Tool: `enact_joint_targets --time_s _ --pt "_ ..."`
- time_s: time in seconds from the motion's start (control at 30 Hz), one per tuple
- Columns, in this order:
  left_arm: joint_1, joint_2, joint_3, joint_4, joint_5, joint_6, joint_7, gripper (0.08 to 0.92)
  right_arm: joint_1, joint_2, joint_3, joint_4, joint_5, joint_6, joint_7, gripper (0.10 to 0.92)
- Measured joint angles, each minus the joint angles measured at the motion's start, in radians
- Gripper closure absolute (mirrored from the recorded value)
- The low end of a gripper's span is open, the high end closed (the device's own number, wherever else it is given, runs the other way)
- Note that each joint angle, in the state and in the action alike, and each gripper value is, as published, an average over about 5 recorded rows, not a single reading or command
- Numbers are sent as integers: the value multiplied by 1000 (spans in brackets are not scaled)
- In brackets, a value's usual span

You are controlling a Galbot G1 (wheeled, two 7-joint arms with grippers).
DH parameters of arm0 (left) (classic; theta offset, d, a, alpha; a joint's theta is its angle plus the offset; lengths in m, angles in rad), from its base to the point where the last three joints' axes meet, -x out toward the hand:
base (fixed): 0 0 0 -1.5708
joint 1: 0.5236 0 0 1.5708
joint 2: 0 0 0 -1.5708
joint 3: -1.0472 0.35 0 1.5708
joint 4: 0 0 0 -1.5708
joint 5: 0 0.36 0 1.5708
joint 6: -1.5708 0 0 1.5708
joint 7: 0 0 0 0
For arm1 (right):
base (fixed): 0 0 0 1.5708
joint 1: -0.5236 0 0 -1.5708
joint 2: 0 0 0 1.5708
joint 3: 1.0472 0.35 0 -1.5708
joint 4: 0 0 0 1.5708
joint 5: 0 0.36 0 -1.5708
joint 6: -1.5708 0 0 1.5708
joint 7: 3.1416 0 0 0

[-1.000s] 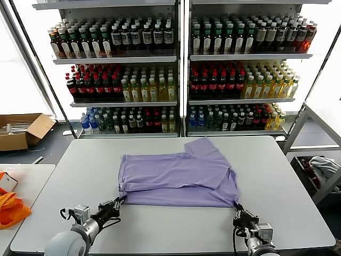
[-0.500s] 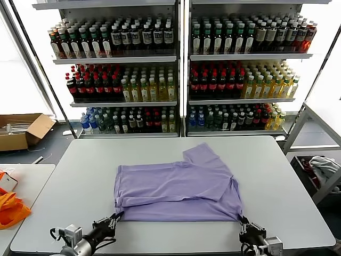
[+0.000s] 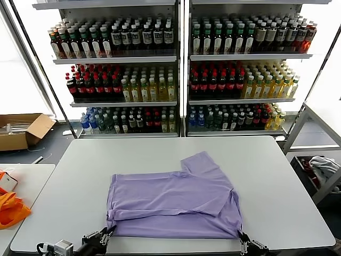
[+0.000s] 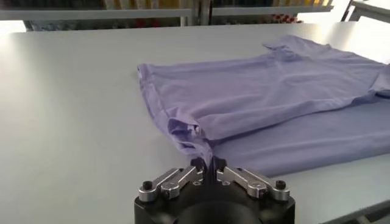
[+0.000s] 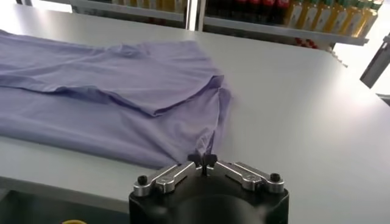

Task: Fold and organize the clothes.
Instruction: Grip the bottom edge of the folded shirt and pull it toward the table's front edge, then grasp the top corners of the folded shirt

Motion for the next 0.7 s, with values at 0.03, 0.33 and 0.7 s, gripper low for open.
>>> enact_joint_targets --time_s 0.03,0.33,0.7 --pt "3 3 -5 -7 1 0 0 705 1 -2 8 6 4 1 -3 747" --pt "-2 46 -70 -30 -8 -2 10 445 88 -20 93 34 65 -3 -60 487" --pt "-155 126 -38 63 -59 -28 16 184 446 -26 32 -125 131 -99 -161 212"
